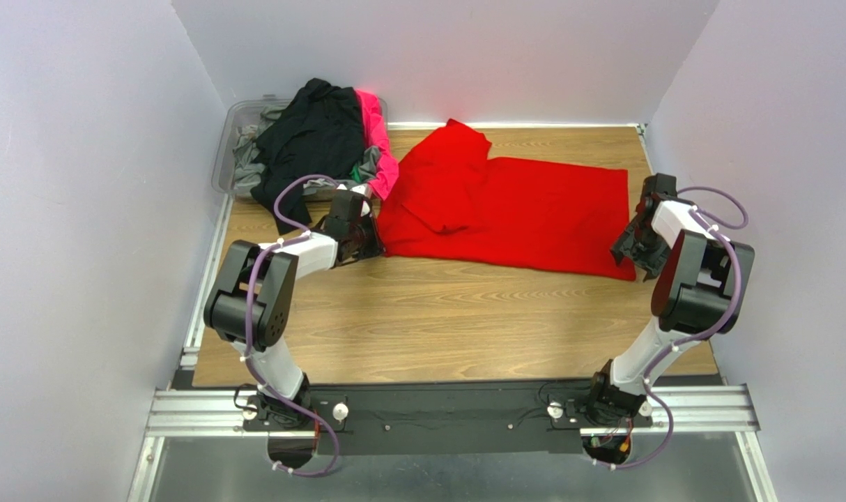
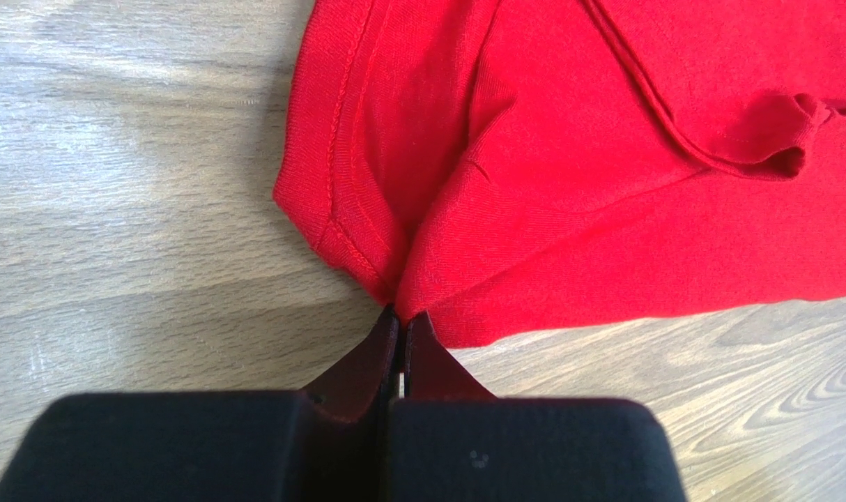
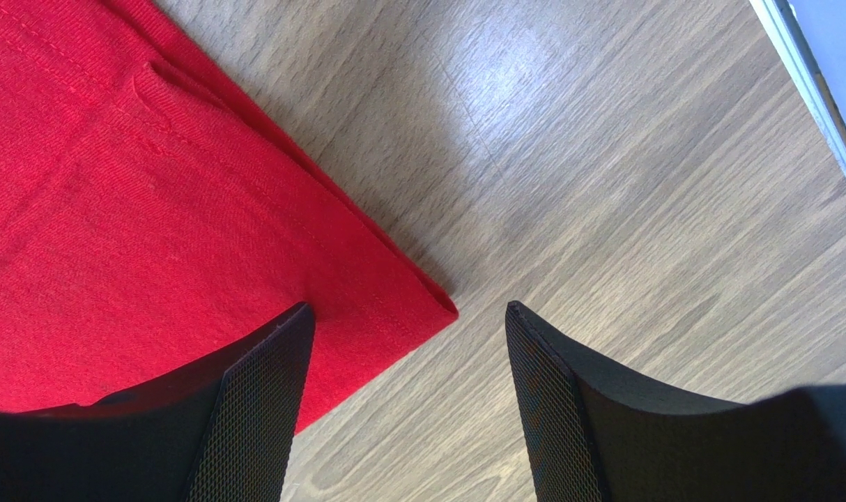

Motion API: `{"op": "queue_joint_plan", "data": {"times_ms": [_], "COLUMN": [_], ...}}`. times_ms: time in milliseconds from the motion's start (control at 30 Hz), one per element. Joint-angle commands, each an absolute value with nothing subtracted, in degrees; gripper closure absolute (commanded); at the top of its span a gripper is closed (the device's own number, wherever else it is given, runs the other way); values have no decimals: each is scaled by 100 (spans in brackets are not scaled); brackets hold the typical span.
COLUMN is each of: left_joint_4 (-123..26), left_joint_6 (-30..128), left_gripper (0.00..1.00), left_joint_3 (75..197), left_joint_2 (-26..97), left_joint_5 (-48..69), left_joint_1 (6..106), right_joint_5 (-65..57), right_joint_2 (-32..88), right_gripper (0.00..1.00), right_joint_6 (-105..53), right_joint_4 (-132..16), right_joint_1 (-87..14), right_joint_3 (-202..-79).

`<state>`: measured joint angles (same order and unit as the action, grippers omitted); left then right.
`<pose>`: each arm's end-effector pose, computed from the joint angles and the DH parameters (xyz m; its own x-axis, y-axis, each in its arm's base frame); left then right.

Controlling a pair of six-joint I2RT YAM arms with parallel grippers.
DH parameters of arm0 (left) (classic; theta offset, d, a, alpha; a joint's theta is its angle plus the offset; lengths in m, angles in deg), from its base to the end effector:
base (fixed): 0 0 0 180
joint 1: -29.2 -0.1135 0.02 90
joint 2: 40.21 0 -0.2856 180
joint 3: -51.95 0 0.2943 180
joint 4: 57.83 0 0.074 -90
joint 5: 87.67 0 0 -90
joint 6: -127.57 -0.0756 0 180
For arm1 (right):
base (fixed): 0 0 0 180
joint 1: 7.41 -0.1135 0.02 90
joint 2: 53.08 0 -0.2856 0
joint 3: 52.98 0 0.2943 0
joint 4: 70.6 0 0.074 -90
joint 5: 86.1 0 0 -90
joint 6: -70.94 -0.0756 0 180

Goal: Fold and stack the t-shirts
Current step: Fold the tshirt

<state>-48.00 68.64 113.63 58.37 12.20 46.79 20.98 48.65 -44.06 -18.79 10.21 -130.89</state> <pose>0.3771 -0.1332 0.1111 -0.8060 -0.2779 -0.5227 -0.0073 0.8876 -0.4606 0.3589 -0.1373 0.1326 -0.6851 0.6415 -0.3452 0.7154 0.6818 -0.1530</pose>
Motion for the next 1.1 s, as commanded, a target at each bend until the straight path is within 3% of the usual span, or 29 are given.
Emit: {"op": "queue_joint_plan", "data": {"times_ms": [0,567,733,833,867,933,1067], "left_joint_4": [-4449,-3719,-3912,-3965,-3965,-3974,-3965], "left_joint_6": [6658,6473,6692,6737,6728,6737,6772], "left_gripper": [100,100,100,100,100,100,100], "left_joint_3": [11574,11979,11865,11768,11725,11654,11496], "left_joint_2": [5822,5778,5700,5638,5603,5533,5261], "left_joint_5": [1376,1314,1507,1516,1534,1560,1543], "left_joint_1": [4669,4669,4669,4669,4669,4669,4669], "right_joint_5": [2078,1612,1498,1506,1524,1542,1524], "right_joint_2": [4905,5001,5046,4958,4905,4844,4659], "right_gripper": [26,41,57,79,90,99,99], "right_joint_6": [-4473,-4596,-4569,-4525,-4517,-4525,-4604], "right_joint_4": [-1999,-2140,-2122,-2061,-1983,-1903,-1596], "right_joint_1": [1069,1122,1122,1122,1122,1122,1122], "right_joint_3": [-13040,-12653,-12635,-12600,-12591,-12565,-12495]}}
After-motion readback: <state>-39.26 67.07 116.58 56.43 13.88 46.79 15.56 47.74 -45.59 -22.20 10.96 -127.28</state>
